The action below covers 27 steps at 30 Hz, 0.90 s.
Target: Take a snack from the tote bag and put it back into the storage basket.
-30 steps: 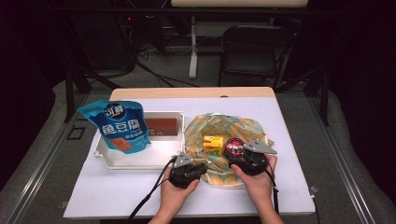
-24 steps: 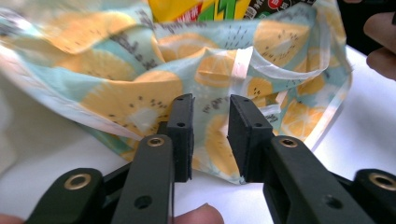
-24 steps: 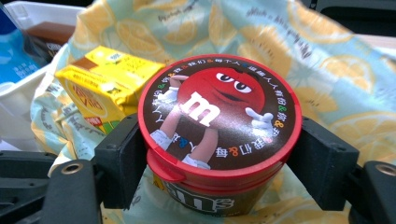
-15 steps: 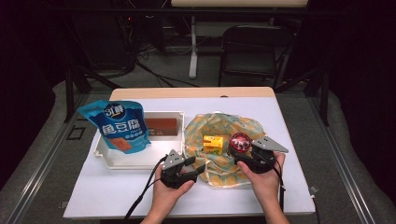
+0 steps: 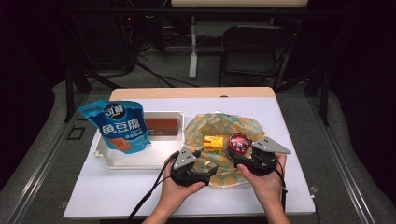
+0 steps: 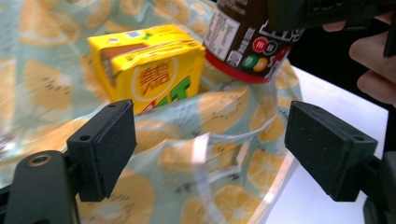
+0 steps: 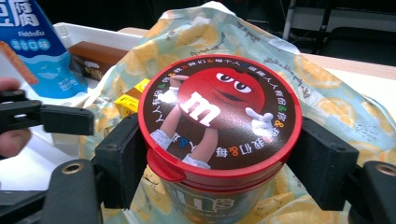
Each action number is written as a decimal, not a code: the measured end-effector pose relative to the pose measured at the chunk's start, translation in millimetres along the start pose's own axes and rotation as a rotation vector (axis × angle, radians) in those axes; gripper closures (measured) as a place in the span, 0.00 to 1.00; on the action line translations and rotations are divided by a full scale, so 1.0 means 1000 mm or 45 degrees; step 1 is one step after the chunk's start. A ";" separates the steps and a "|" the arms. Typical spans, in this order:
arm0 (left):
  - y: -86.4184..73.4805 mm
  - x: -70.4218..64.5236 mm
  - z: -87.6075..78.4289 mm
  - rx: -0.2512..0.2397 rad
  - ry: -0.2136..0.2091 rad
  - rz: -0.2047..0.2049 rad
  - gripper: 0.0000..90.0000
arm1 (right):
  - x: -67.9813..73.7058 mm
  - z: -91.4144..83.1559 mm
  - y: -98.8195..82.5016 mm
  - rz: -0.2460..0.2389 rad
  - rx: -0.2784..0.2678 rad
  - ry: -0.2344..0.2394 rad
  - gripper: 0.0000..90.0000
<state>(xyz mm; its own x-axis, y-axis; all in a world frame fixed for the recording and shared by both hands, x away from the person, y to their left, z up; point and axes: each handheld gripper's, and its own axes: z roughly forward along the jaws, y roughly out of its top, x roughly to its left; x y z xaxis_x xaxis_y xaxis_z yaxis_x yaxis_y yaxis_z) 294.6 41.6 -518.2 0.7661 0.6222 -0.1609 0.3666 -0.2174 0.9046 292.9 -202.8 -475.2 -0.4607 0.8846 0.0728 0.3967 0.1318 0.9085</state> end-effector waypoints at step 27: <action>0.016 -0.021 0.030 -0.051 -0.108 0.196 0.21 | 0.026 -0.007 0.002 -0.075 0.038 0.107 0.28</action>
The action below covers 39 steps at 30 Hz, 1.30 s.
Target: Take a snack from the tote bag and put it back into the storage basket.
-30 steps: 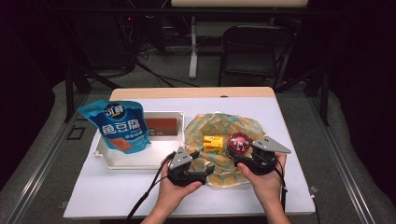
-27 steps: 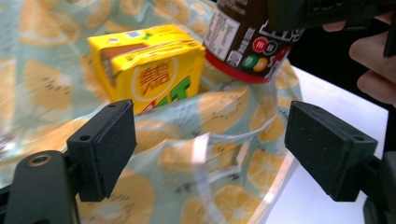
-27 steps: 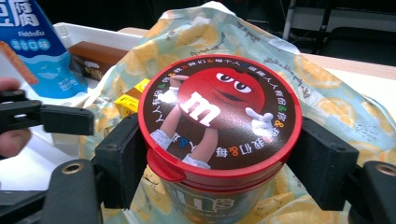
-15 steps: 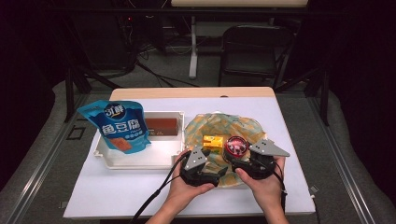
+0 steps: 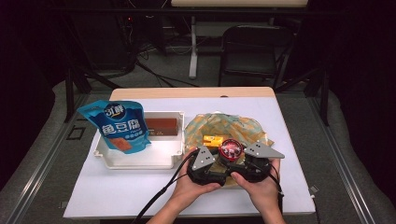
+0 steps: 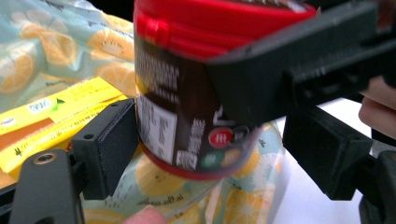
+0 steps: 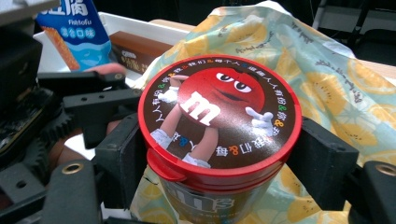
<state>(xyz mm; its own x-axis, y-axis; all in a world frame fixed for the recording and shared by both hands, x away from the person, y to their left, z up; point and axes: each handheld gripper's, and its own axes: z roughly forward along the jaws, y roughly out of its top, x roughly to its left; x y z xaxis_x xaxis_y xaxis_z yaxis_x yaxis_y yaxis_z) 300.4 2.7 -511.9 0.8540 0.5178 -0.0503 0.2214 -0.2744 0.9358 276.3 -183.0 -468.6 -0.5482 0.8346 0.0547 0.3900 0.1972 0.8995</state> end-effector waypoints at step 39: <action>-0.005 0.014 -0.019 0.015 0.055 -0.058 0.29 | 0.003 -0.007 0.003 0.007 -0.131 0.176 0.18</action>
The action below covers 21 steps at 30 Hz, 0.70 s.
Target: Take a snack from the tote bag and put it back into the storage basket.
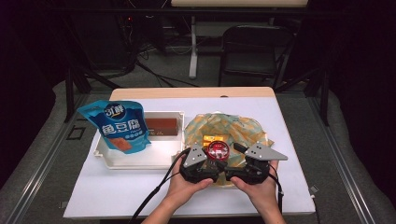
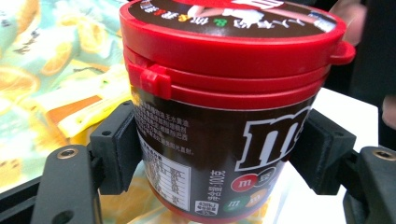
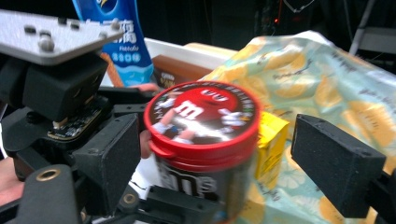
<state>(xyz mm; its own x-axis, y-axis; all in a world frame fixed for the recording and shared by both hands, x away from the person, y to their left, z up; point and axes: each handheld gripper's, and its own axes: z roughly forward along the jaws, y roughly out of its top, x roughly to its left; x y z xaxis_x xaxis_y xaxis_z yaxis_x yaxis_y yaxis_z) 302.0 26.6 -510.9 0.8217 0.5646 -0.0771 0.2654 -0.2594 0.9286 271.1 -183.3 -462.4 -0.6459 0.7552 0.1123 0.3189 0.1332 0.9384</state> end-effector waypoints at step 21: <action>-0.008 0.026 -0.054 -0.030 0.091 -0.002 0.29 | -0.014 -0.004 -0.010 0.022 0.012 -0.072 0.18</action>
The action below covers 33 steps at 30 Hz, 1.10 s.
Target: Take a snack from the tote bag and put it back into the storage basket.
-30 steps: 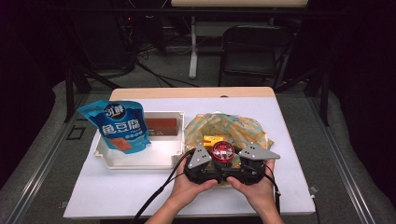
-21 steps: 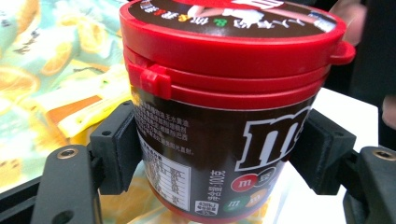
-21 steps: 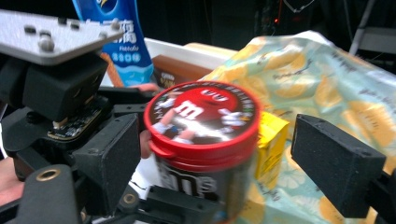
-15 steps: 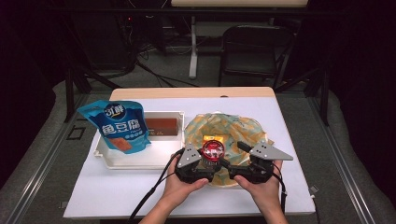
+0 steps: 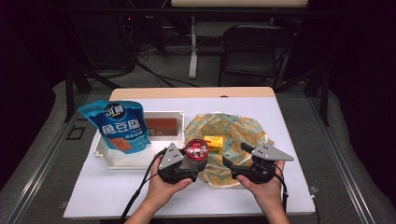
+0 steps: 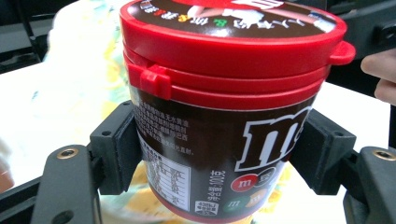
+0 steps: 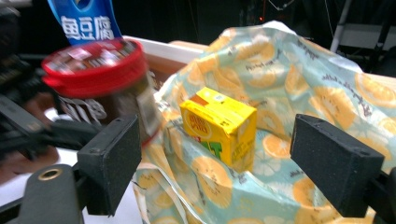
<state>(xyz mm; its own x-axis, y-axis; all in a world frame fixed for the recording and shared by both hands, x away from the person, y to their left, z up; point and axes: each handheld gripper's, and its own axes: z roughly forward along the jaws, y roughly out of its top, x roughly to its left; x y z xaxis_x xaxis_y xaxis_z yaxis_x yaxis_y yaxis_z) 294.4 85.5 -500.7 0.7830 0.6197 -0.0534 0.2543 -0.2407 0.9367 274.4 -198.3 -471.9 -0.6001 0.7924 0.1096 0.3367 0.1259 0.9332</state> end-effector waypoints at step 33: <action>-0.023 0.053 -0.053 -0.047 0.083 -0.102 0.29 | -0.021 -0.017 -0.027 0.042 0.034 -0.078 0.21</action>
<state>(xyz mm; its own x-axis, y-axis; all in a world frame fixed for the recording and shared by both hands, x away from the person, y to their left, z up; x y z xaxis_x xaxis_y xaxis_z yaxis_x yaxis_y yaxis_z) 300.0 163.3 -507.1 0.7224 0.6832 -0.1069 0.2923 -0.1615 0.9426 265.2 -228.2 -493.6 -0.5432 0.8313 0.1179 0.3753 0.1148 0.9198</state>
